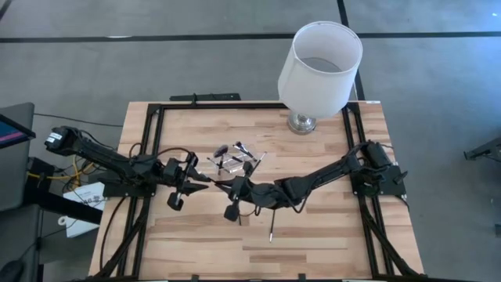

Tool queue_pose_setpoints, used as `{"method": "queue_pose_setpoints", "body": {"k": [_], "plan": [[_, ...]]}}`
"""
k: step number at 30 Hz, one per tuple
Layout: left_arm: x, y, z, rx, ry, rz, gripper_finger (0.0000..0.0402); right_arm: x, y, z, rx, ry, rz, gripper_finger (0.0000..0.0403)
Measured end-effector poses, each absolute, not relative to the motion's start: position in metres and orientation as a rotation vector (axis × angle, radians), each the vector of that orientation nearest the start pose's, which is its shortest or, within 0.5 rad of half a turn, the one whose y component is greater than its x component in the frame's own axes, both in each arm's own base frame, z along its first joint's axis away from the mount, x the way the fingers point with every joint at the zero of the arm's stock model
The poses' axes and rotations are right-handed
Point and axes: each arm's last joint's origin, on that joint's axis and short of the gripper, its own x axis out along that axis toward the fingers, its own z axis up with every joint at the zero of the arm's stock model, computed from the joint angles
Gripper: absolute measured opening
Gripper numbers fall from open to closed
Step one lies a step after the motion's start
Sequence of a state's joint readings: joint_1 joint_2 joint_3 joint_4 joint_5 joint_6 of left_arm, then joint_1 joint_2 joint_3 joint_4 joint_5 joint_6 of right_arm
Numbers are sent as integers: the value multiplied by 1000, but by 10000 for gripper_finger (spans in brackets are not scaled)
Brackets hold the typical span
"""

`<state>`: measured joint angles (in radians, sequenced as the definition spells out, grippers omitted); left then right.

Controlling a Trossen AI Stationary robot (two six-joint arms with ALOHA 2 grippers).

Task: Put items in baskets/containers
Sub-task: Put the eyeshadow brush into the center transparent organizer

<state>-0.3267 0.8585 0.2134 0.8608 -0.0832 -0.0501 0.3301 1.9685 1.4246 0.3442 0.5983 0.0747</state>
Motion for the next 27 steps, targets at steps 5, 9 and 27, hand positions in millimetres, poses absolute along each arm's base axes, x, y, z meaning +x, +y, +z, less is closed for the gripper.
{"method": "queue_pose_setpoints", "body": {"k": [5,9,27], "plan": [[165,-53,225,-99,-204,-246,78,431,139,256,-57,144,-277,5],[165,-53,224,-101,-200,-242,78,430,142,258,-58,130,-287,4],[165,-52,227,-74,-229,-215,78,433,134,255,-3,155,-248,6]]}}
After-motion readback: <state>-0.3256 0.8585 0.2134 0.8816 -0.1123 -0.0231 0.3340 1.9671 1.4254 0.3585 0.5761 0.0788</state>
